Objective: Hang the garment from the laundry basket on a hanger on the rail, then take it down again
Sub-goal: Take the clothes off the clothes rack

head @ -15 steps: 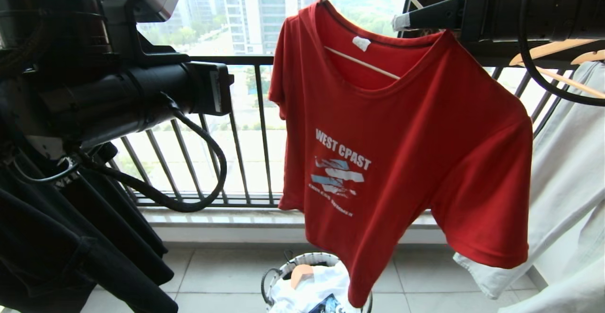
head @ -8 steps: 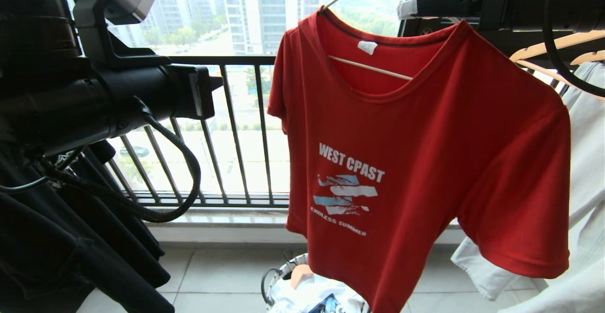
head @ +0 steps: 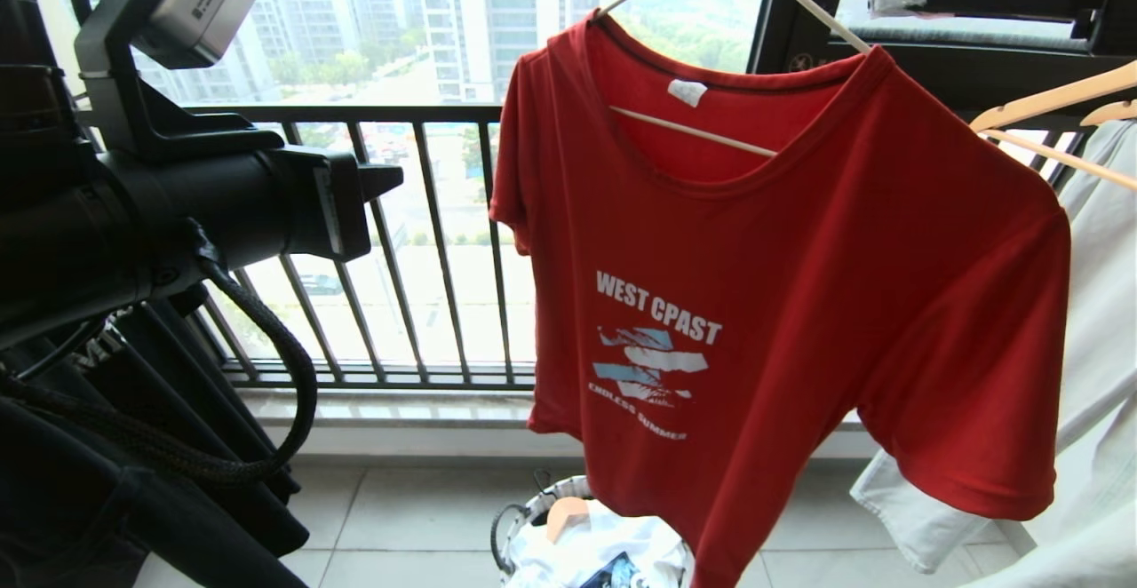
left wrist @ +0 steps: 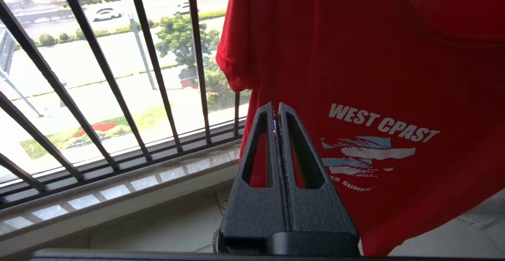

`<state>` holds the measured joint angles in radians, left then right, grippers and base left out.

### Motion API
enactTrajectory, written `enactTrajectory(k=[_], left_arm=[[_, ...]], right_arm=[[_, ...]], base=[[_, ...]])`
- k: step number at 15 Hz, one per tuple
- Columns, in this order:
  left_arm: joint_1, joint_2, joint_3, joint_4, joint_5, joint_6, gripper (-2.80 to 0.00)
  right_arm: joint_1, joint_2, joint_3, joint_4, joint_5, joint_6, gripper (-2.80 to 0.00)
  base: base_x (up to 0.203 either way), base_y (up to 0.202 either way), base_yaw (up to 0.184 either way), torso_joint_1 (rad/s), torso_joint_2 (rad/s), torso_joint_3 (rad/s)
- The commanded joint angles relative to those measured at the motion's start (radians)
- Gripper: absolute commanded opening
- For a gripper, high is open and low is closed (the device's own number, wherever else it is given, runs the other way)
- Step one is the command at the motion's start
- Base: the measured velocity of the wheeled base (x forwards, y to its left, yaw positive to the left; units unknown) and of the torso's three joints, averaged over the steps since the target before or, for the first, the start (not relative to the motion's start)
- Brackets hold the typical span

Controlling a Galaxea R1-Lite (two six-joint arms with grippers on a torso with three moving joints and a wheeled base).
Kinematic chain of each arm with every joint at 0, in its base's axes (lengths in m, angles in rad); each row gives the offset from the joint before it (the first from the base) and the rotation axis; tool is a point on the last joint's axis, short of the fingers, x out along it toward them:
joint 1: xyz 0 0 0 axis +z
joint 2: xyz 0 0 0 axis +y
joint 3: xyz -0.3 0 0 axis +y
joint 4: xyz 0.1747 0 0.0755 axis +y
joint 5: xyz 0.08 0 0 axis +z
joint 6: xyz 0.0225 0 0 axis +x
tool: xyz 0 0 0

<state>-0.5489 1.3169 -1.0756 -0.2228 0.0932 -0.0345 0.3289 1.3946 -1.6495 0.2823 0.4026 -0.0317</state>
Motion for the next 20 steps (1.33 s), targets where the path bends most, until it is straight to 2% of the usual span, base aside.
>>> enactTrajectory(k=[1,5,8,11,14,16,17,18,20], left_arm=[[0.000,-0.043,0.045,-0.005,-0.001,0.000,-2.80],[-0.001,-0.153,0.121,-0.008,-0.075,-0.020,-2.80],[0.018,-0.289,0.212,-0.010,-0.090,-0.025,-2.80],[0.133,-0.447,0.287,-0.004,-0.098,-0.023,-2.80],[0.318,-0.598,0.331,-0.002,-0.095,-0.028,-2.80],[0.351,-0.708,0.348,0.037,-0.092,-0.040,-2.80],[0.372,-0.751,0.351,0.096,-0.090,-0.045,-2.80],[0.409,-0.783,0.361,0.141,-0.088,-0.052,-2.80],[0.494,-0.828,0.418,0.165,-0.091,-0.072,-2.80]], right_arm=[[-0.021,-0.105,0.068,0.001,0.003,0.000,-2.80],[-0.090,-0.266,0.181,0.004,0.003,0.004,-2.80],[-0.105,-0.434,0.299,0.004,0.000,0.013,-2.80],[-0.107,-0.605,0.384,0.029,-0.009,0.087,-2.80],[-0.109,-0.748,0.421,0.145,-0.032,0.114,-2.80],[-0.131,-0.827,0.470,0.187,-0.061,0.116,-2.80],[-0.142,-0.862,0.488,0.208,-0.067,0.117,-2.80],[-0.162,-0.886,0.500,0.226,-0.070,0.118,-2.80],[-0.186,-0.931,0.529,0.234,-0.077,0.138,-2.80]], base=[[0.000,0.000,0.000,0.000,0.00,0.000],[0.000,0.000,0.000,0.000,0.00,0.000],[0.000,0.000,0.000,0.000,0.00,0.000],[0.000,0.000,0.000,0.000,0.00,0.000],[0.000,0.000,0.000,0.000,0.00,0.000],[0.000,0.000,0.000,0.000,0.00,0.000],[0.000,0.000,0.000,0.000,0.00,0.000],[0.000,0.000,0.000,0.000,0.00,0.000],[0.000,0.000,0.000,0.000,0.00,0.000]])
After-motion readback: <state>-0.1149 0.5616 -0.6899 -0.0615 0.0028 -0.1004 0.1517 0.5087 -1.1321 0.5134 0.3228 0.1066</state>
